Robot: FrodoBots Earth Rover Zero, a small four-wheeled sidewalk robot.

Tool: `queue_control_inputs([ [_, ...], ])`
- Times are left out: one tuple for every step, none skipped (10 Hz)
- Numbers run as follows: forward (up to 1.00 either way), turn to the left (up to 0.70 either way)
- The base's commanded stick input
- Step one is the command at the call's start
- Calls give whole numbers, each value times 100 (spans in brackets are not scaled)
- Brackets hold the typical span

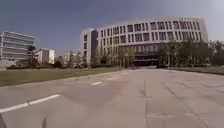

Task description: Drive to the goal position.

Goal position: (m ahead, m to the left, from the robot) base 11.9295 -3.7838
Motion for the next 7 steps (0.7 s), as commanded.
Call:
queue_control_inputs([
  [70,0],
  [70,0],
  [70,0],
  [70,0],
  [70,0],
  [70,0],
  [70,0],
])
